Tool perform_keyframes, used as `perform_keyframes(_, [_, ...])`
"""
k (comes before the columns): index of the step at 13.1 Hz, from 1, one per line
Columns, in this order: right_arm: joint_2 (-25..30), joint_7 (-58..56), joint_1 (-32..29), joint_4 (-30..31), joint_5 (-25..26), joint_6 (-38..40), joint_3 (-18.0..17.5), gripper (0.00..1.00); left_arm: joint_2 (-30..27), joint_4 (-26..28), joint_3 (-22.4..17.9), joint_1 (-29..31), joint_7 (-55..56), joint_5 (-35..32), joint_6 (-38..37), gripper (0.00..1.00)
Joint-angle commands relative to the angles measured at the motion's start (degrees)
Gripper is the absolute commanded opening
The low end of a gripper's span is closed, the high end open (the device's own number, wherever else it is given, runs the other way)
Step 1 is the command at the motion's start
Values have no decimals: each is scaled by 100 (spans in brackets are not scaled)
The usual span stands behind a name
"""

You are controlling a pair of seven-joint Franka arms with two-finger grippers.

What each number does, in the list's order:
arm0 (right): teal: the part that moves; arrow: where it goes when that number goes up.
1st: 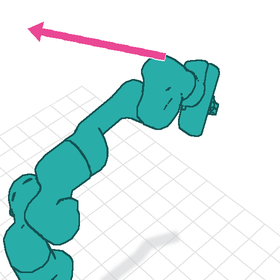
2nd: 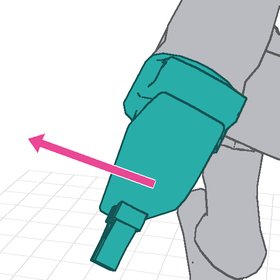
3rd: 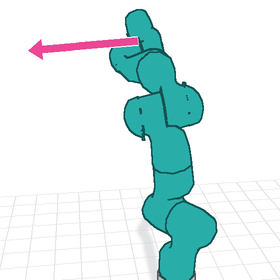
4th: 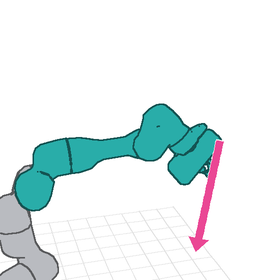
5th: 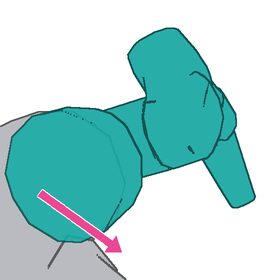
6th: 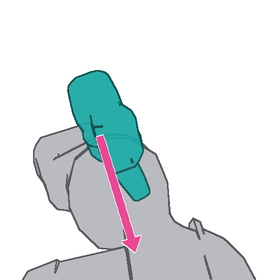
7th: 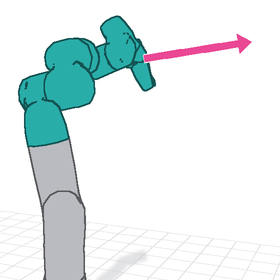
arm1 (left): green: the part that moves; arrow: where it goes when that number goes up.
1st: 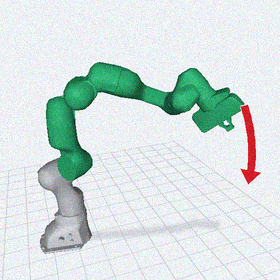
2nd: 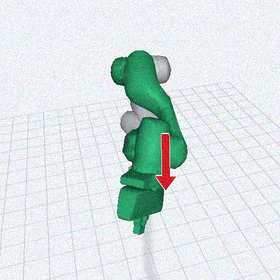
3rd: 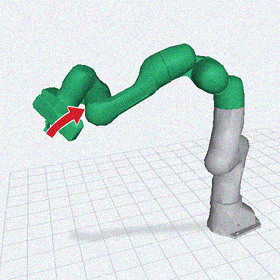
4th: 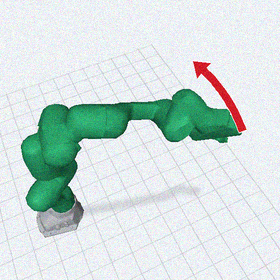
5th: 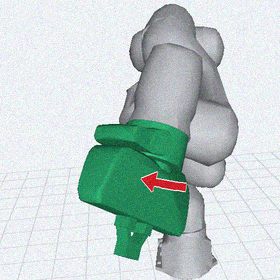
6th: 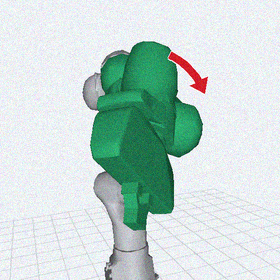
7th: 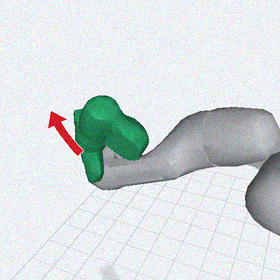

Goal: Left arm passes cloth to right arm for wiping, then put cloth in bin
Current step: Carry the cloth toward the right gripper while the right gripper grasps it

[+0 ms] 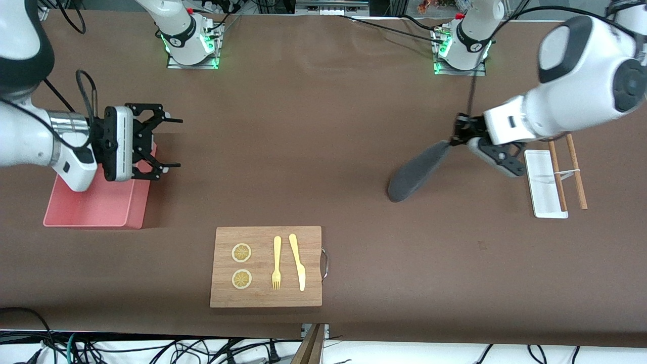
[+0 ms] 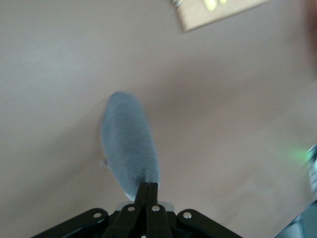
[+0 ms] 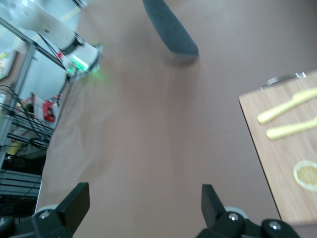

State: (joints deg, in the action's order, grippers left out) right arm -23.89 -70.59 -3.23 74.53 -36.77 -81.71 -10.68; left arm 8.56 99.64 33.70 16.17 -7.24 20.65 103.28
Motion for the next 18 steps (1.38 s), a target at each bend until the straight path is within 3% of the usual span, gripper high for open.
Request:
perform_keyframes(1, [-273, -646, -11, -53, -584, -72, -66, 100, 733, -1039, 31, -858, 1631, 203, 427, 0])
perform_keyframes(5, [-414, -1334, 252, 176, -1033, -765, -101, 100, 1350, -1946, 31, -1949, 3726, 212, 1341, 0])
perform_keyframes(10, [-722, -1361, 806, 237, -1289, -1601, -101, 100, 1508, -2053, 13, -2986, 5853, 537, 3598, 0])
perform_keyframes(13, [-696, -1352, 1017, 500, -1315, -1883, -101, 100, 1526, -2167, 5, -3268, 6172, 555, 3988, 0])
perform_keyframes(18, [-301, -1614, 1053, 1018, -1227, -1647, 47, 100, 1509, -2229, -4, -3340, 6384, 502, 4103, 0])
